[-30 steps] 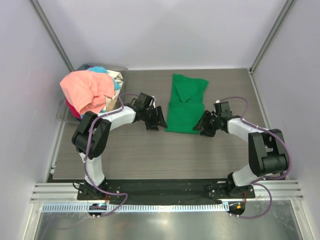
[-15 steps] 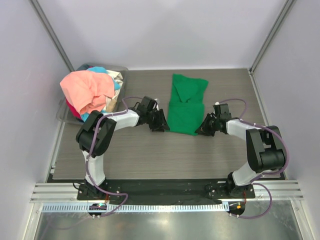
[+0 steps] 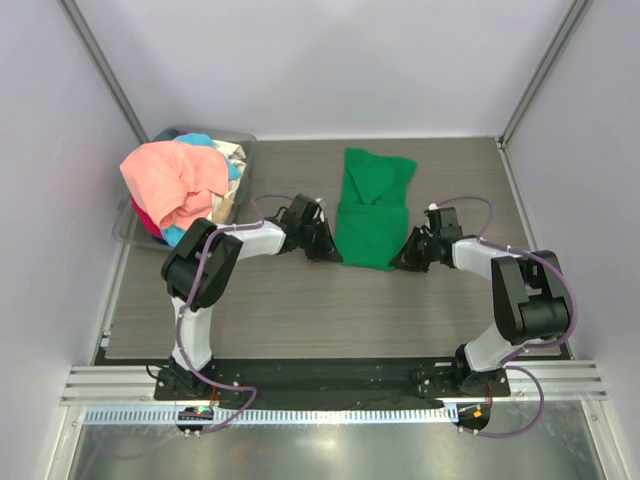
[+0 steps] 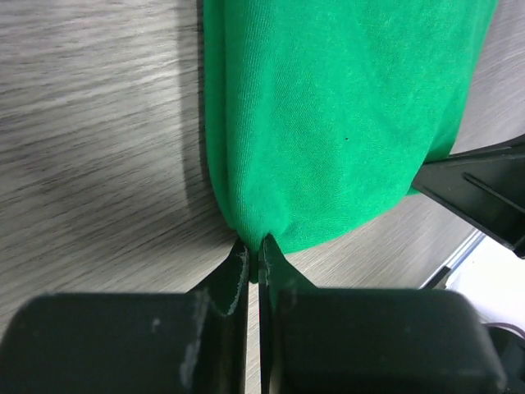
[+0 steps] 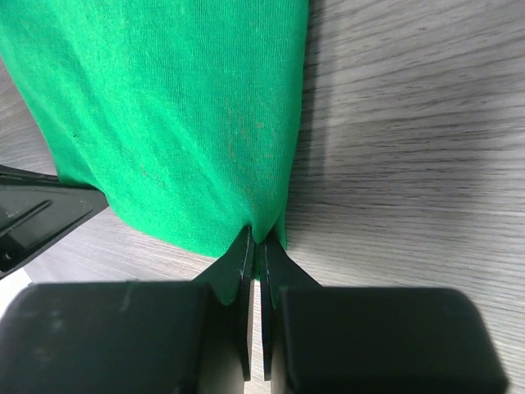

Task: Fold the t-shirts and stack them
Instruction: Fold the tshirt

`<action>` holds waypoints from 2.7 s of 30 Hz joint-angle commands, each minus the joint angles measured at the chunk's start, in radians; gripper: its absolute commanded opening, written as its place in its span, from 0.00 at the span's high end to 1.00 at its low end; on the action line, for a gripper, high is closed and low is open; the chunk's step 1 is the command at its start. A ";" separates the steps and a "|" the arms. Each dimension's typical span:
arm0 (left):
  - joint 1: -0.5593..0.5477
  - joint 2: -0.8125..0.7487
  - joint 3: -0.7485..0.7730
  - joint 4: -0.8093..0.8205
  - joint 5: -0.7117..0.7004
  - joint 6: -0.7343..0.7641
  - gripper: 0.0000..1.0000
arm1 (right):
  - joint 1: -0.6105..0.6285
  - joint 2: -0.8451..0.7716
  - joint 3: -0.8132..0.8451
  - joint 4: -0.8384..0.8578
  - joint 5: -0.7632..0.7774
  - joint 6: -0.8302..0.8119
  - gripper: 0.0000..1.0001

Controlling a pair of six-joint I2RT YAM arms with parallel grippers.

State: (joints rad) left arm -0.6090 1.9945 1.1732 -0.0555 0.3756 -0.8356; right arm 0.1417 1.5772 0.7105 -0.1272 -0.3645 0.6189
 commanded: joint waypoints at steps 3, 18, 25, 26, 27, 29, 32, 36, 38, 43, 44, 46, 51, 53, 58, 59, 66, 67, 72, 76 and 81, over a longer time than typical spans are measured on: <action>-0.037 -0.071 -0.020 -0.056 -0.098 0.023 1.00 | 0.001 -0.080 -0.017 -0.099 0.045 -0.056 0.99; -0.395 -0.591 -0.115 -0.386 -0.311 -0.256 1.00 | 0.001 -0.578 0.173 -0.820 0.131 -0.074 0.99; -0.431 -0.701 -0.018 -0.621 -0.426 -0.304 1.00 | 0.002 -0.616 0.349 -0.983 0.127 -0.111 0.99; -0.429 -0.715 -0.008 -0.670 -0.444 -0.300 1.00 | 0.002 -0.603 0.365 -0.986 0.124 -0.119 0.99; -0.428 -0.717 0.008 -0.691 -0.469 -0.292 1.00 | 0.002 -0.586 0.392 -0.986 0.122 -0.128 0.99; -0.417 -0.712 0.040 -0.741 -0.500 -0.272 1.00 | 0.004 -0.528 0.415 -0.977 0.125 -0.146 0.99; -0.373 -0.689 0.068 -0.761 -0.485 -0.235 1.00 | 0.002 -0.441 0.472 -0.962 0.157 -0.171 0.99; -0.266 -0.651 0.080 -0.733 -0.399 -0.202 1.00 | 0.002 -0.333 0.539 -0.922 0.157 -0.188 0.99; -0.230 -0.632 0.092 -0.718 -0.382 -0.186 1.00 | 0.002 -0.268 0.556 -0.893 0.138 -0.189 0.99; -0.120 -0.527 0.175 -0.712 -0.282 -0.114 1.00 | 0.002 -0.149 0.642 -0.871 0.141 -0.196 0.99; -0.103 -0.508 0.189 -0.710 -0.270 -0.105 1.00 | 0.001 -0.132 0.659 -0.867 0.138 -0.194 0.99; -0.066 -0.450 0.238 -0.707 -0.241 -0.079 1.00 | 0.001 -0.073 0.713 -0.865 0.141 -0.192 0.99; 0.009 -0.324 0.338 -0.708 -0.184 -0.043 1.00 | 0.001 0.072 0.811 -0.848 0.136 -0.193 0.99; 0.028 -0.256 0.393 -0.708 -0.173 -0.025 1.00 | -0.001 0.139 0.849 -0.836 0.131 -0.191 0.99; 0.092 -0.096 0.506 -0.710 -0.124 0.001 1.00 | -0.001 0.274 0.954 -0.815 0.145 -0.185 0.99; 0.101 -0.068 0.528 -0.708 -0.113 0.007 1.00 | 0.001 0.320 0.971 -0.813 0.150 -0.183 0.99; 0.146 0.159 0.765 -0.773 -0.106 0.056 1.00 | 0.001 0.502 1.138 -0.804 0.148 -0.176 0.99; 0.147 0.208 0.814 -0.776 -0.104 0.058 1.00 | 0.001 0.518 1.152 -0.805 0.153 -0.176 0.99; 0.179 0.331 0.956 -0.823 -0.107 0.046 0.97 | -0.002 0.613 1.256 -0.804 0.167 -0.168 0.88; 0.202 0.401 1.084 -0.854 -0.080 0.038 0.71 | -0.010 0.659 1.339 -0.802 0.186 -0.171 0.54; 0.209 0.321 1.166 -0.865 -0.098 0.098 0.00 | -0.033 0.543 1.277 -0.746 0.260 -0.176 0.00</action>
State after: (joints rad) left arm -0.4072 2.4271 2.3009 -0.9043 0.2722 -0.7815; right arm 0.1257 2.2414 1.9991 -0.9268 -0.1627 0.4477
